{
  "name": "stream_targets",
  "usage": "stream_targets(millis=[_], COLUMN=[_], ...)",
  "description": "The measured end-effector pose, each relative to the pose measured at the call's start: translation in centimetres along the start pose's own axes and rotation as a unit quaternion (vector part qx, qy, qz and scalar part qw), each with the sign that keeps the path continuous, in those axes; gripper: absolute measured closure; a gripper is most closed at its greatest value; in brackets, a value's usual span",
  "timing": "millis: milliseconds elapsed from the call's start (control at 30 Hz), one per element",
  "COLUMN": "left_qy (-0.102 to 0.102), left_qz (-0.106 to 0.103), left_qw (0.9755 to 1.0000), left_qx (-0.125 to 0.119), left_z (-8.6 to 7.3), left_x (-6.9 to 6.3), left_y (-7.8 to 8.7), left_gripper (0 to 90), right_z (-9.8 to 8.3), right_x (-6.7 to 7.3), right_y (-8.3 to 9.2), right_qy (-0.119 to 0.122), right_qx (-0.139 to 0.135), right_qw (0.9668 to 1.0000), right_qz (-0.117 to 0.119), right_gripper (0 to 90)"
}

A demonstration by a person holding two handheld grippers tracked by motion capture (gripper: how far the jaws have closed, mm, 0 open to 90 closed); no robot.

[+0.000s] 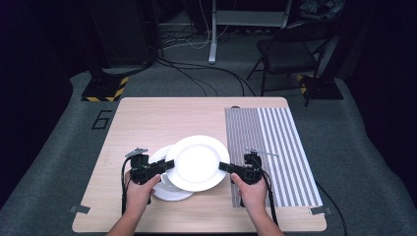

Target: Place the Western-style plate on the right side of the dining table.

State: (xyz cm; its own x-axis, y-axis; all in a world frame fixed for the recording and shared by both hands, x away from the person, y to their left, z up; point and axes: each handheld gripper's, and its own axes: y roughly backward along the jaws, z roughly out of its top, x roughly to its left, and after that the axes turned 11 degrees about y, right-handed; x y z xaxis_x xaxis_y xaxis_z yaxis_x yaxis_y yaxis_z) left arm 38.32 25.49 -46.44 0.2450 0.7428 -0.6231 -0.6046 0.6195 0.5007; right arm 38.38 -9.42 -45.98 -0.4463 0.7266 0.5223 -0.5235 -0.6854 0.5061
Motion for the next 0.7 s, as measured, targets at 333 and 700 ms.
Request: stream_targets(millis=[333,700], left_qy=[-0.01,-0.016], left_qz=[-0.011,-0.024], left_qw=[0.9999,0.9994], left_qx=[0.005,0.018], left_z=[0.2,0.4], left_x=[-0.8,-1.7], left_y=[-1.0,-2.0], left_gripper=[61.1,61.3], right_z=[-0.3,-0.5], right_x=[-0.4,-0.9], right_y=[1.1,2.5], right_qy=[-0.006,-0.012], right_qx=[-0.011,-0.026], right_qw=[0.9998,0.9992], right_qz=[-0.016,-0.028], right_gripper=[68.7,68.7])
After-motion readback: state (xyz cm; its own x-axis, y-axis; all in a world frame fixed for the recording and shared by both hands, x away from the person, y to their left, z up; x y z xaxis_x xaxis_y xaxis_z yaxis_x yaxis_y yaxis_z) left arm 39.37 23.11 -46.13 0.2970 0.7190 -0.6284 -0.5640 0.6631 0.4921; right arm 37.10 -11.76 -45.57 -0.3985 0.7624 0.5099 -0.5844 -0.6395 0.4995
